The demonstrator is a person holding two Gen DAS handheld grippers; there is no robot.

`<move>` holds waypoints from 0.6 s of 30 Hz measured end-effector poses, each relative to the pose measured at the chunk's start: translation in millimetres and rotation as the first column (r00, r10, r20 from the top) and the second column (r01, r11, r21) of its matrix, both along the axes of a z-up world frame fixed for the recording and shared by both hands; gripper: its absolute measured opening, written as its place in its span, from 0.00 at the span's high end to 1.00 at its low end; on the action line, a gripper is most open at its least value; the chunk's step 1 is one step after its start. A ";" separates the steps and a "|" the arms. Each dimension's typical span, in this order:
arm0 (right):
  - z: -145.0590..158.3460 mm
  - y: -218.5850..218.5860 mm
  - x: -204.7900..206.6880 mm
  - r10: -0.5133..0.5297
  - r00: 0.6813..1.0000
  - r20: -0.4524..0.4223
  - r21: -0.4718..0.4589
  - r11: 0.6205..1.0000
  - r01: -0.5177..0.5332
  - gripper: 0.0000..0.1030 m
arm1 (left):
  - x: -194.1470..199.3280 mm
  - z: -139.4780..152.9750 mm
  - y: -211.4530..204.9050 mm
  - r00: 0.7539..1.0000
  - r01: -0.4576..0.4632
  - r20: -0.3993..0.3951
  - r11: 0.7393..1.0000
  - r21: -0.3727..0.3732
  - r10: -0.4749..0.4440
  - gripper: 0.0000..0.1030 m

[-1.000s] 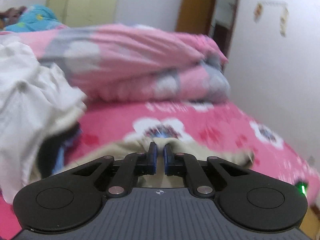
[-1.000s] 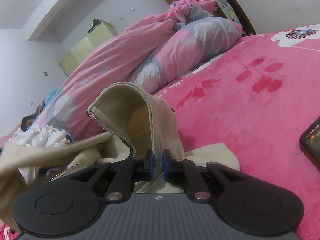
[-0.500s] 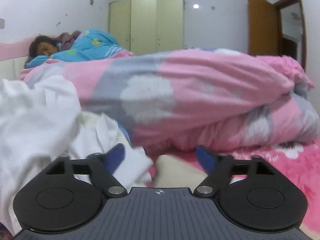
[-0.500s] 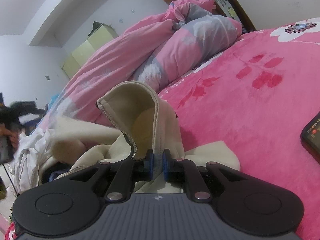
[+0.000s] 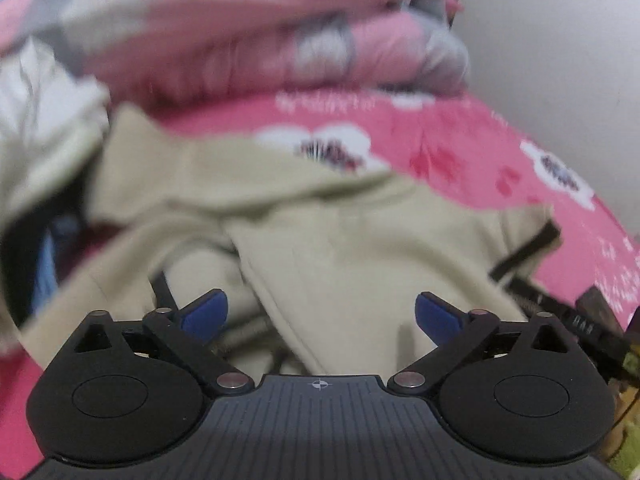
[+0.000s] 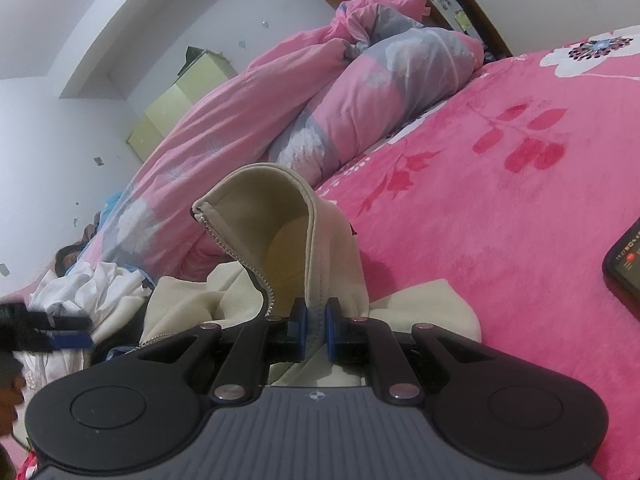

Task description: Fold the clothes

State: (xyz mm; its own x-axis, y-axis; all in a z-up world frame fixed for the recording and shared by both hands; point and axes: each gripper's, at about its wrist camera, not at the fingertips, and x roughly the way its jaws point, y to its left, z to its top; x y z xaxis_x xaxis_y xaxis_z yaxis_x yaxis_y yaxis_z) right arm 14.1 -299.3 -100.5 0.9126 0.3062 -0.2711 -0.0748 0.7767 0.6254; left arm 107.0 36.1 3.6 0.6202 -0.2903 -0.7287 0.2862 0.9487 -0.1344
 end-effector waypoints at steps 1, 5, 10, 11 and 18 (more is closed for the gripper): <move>-0.1 -0.1 -0.1 0.000 1.000 0.001 0.001 1.000 0.000 0.91 | 1.8 -6.3 -0.8 1.000 -0.011 -0.026 1.000 -0.001 0.011 0.08; -0.7 -1.3 -0.2 0.001 1.000 0.003 0.009 1.000 -0.001 0.91 | 5.3 -22.6 5.2 0.995 -0.048 -0.094 0.996 -0.073 0.041 0.30; -1.5 -3.2 -0.8 0.000 1.000 0.010 0.025 1.000 -0.001 0.91 | -1.1 -22.3 -1.3 0.997 -0.043 -0.075 0.994 -0.096 0.035 0.66; -1.7 -3.6 -0.9 0.001 1.000 0.012 0.029 1.000 -0.001 0.91 | -3.4 -20.3 -4.1 0.998 -0.040 -0.059 0.995 -0.088 0.035 0.71; -4.2 -7.5 -1.4 0.004 1.000 0.021 0.062 0.998 -0.005 0.91 | -43.3 2.7 -13.7 0.997 0.008 0.075 0.998 -0.067 -0.003 0.96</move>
